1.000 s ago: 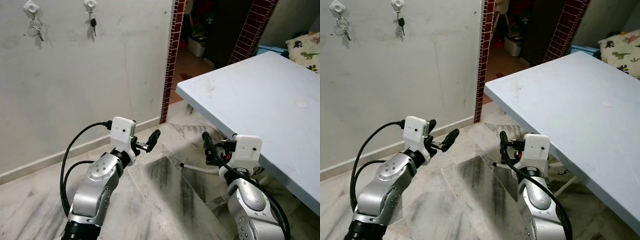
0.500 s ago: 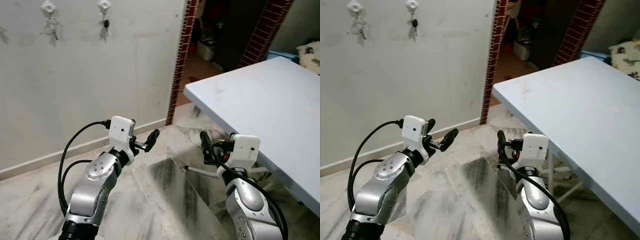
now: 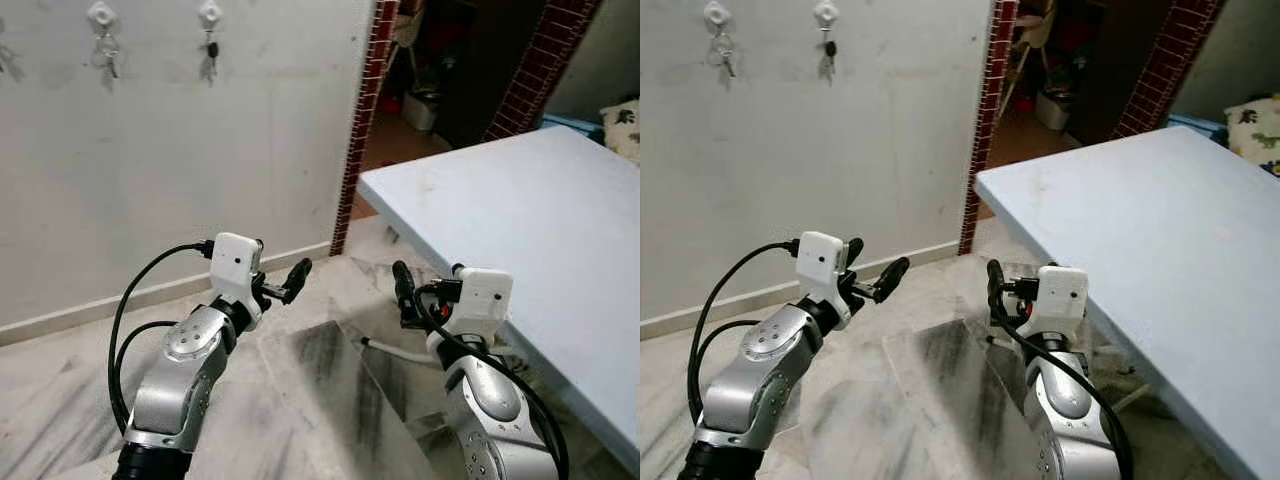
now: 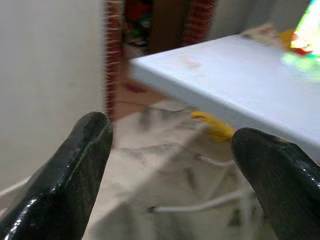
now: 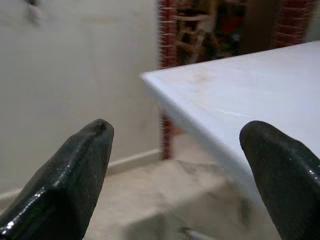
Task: Hang keys on a hook
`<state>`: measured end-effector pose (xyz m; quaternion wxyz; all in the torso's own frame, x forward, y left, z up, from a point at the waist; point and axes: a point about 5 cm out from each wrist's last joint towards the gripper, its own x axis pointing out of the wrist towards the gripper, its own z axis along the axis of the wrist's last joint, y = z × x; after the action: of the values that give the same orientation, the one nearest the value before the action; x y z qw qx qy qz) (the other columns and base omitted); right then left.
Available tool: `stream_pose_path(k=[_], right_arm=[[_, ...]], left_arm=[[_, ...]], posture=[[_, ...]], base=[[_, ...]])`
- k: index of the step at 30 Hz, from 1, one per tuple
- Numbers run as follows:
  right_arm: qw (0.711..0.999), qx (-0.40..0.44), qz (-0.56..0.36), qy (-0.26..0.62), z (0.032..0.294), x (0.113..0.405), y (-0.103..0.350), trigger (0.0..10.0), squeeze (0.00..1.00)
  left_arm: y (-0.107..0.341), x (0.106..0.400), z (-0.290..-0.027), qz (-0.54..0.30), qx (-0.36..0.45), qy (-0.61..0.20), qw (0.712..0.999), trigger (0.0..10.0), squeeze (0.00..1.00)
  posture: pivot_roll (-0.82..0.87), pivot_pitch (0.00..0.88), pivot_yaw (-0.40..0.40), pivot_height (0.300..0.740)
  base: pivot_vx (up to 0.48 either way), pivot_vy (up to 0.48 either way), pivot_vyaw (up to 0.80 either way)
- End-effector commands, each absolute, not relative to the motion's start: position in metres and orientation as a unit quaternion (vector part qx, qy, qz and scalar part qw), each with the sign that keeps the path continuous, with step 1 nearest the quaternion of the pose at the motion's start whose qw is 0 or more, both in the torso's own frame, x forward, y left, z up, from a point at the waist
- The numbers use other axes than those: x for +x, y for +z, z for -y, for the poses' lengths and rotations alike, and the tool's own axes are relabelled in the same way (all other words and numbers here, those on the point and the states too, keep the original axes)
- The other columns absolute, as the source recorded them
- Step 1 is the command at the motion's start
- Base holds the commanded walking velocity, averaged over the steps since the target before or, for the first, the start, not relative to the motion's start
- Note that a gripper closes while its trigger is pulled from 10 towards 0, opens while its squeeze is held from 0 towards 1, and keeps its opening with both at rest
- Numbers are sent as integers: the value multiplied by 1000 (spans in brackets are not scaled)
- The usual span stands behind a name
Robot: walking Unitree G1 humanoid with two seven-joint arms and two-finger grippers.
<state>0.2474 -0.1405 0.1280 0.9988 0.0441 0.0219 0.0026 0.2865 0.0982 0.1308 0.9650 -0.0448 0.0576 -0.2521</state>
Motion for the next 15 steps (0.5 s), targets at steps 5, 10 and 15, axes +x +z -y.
stream_pose_path(k=[5, 10, 15], right_arm=[[999, 49, -23, 0, 139, 247, 128, 10000, 0], [999, 49, -22, 0, 139, 247, 127, 10000, 0], [999, 50, -21, -1, 139, 247, 127, 10000, 0]], left_arm=[[135, 287, -100, -53, -37, -253, 965, 10000, 0], [135, 287, -101, -53, -40, -250, 966, 10000, 0], [135, 289, -101, -55, -50, -244, 967, 10000, 0]], posture=[[70, 0, -51, 740], [70, 0, -51, 740], [68, 0, -50, 740]], base=[[0, -60, -741], [0, 0, -480], [0, 0, 0]])
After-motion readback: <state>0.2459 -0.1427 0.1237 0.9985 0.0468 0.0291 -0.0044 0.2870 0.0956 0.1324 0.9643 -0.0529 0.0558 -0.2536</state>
